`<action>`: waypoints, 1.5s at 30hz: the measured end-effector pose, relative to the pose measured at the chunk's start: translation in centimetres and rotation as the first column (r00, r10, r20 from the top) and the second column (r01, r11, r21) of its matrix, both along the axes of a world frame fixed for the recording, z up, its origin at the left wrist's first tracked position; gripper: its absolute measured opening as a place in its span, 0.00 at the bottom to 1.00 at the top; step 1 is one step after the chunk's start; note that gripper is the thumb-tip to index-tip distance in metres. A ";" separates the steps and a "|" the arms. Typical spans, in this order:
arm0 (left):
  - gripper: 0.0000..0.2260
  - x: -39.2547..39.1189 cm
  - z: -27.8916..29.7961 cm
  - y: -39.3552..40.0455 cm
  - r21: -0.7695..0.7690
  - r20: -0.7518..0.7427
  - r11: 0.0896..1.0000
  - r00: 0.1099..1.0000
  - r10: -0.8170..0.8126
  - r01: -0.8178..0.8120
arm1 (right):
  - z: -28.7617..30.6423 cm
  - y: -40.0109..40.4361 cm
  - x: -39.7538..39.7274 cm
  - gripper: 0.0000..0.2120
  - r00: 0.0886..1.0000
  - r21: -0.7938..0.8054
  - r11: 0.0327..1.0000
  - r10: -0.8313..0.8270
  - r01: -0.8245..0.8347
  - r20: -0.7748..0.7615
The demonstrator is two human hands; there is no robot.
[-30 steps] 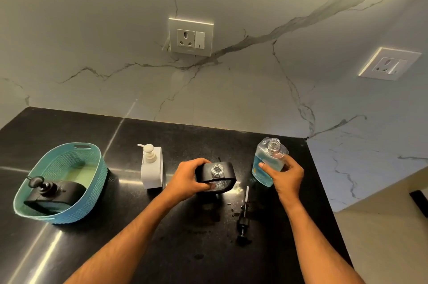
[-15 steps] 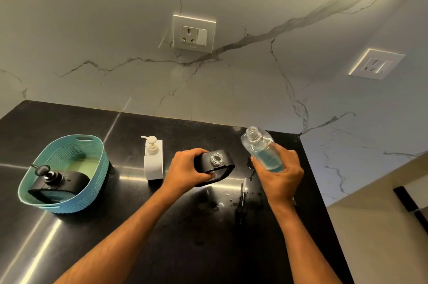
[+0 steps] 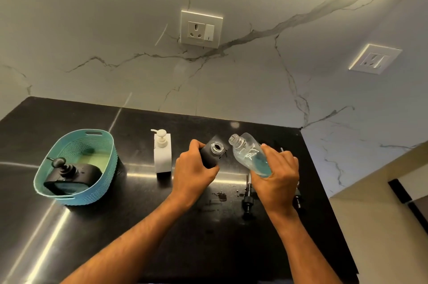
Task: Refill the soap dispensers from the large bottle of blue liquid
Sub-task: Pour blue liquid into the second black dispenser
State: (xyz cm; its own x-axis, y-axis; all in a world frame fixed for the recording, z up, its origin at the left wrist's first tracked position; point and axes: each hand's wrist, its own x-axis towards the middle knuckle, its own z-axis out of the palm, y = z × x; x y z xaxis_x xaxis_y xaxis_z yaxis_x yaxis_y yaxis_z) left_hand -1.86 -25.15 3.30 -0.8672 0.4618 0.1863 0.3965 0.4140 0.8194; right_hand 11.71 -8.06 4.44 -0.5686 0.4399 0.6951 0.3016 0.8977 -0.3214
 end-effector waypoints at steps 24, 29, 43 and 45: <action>0.22 1.7 0.6 -1.2 0.031 -0.033 1.000 0.999 0.008 -0.007 | 1.4 -2.2 0.1 0.35 0.990 0.151 0.988 0.007 -0.029 0.144; 0.22 1.6 0.6 -1.2 0.031 -0.040 1.000 0.999 0.007 -0.005 | 1.4 -2.0 0.1 0.34 0.986 0.162 0.986 0.009 -0.036 0.165; 0.24 1.5 0.3 -1.2 0.022 -0.034 1.000 0.999 0.004 -0.004 | 2.2 -1.5 -0.3 0.35 0.973 0.209 0.975 0.026 -0.076 0.230; 0.23 1.4 0.3 -1.2 0.022 -0.037 1.000 0.999 0.008 -0.007 | 2.4 -1.6 -0.4 0.35 0.972 0.215 0.974 0.027 -0.078 0.234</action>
